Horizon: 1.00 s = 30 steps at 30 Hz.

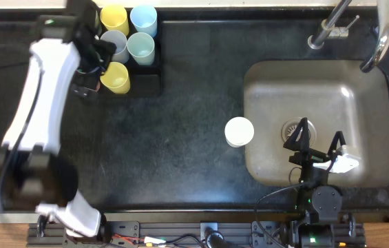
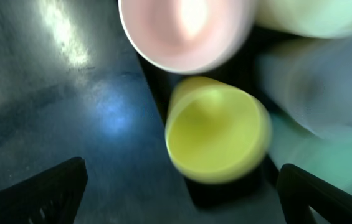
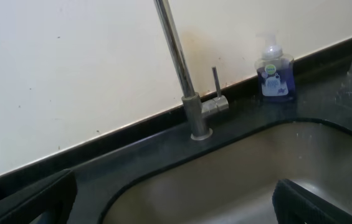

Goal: Store Cups

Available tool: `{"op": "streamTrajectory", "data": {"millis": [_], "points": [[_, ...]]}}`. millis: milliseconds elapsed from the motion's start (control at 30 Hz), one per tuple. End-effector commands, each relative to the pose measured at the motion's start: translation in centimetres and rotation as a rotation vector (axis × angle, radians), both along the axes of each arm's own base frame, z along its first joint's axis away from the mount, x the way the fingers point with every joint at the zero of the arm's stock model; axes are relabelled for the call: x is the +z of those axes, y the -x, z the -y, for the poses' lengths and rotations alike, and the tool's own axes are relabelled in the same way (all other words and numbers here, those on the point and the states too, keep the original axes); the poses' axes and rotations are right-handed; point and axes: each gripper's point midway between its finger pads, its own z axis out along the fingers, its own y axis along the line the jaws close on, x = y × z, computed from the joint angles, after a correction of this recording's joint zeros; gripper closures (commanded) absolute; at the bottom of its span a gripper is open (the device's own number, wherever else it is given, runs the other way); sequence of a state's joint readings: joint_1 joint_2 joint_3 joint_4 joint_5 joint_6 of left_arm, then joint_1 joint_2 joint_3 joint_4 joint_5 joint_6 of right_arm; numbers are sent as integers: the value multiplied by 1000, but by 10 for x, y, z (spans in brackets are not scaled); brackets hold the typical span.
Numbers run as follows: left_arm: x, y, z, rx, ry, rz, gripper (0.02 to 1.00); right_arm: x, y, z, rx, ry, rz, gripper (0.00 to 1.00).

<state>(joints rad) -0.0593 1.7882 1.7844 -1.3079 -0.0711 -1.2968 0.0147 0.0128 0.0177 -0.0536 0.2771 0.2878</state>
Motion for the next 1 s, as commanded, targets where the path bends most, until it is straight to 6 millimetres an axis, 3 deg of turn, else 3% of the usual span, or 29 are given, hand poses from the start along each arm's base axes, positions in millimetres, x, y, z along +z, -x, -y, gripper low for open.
{"op": "streamTrajectory", "data": {"millis": [33, 133, 233, 300, 433, 500, 567, 633, 700, 833, 900, 1000], "points": [[81, 28, -1, -249, -112, 206, 18, -4, 0, 1, -6, 0, -3, 3], [113, 60, -3, -486, -226, 271, 18, -4, 0, 1, -6, 0, -3, 5], [113, 93, -6, -742, -347, 267, 18, -4, 0, 1, -6, 0, -3, 3], [90, 120, -8, -861, -384, 215, 20, -4, 0, 1, -6, 0, -3, 3], [18, 161, -15, -961, -433, 161, 20, -4, 0, 1, -6, 0, -3, 5], [-9, 157, -13, -1017, -505, 261, 18, -4, 0, 1, -6, 0, -3, 3], [-21, 140, -6, -1060, -613, 444, 20, -4, 0, 1, -6, 0, -3, 3], [-16, 124, -2, -1018, -729, 654, 20, -4, 0, 1, -6, 0, -3, 3], [4, 114, -2, -929, -845, 869, 18, -4, 0, 1, -6, 0, -3, 5], [37, 124, -6, -760, -1011, 1175, 20, -4, 0, 1, -6, -1, -3, 3], [36, 131, -8, -724, -1039, 1220, 20, -4, 0, 1, -6, 0, -3, 5], [14, 135, -9, -730, -1033, 1197, 20, -4, 0, 1, -6, 0, -3, 3]]}}
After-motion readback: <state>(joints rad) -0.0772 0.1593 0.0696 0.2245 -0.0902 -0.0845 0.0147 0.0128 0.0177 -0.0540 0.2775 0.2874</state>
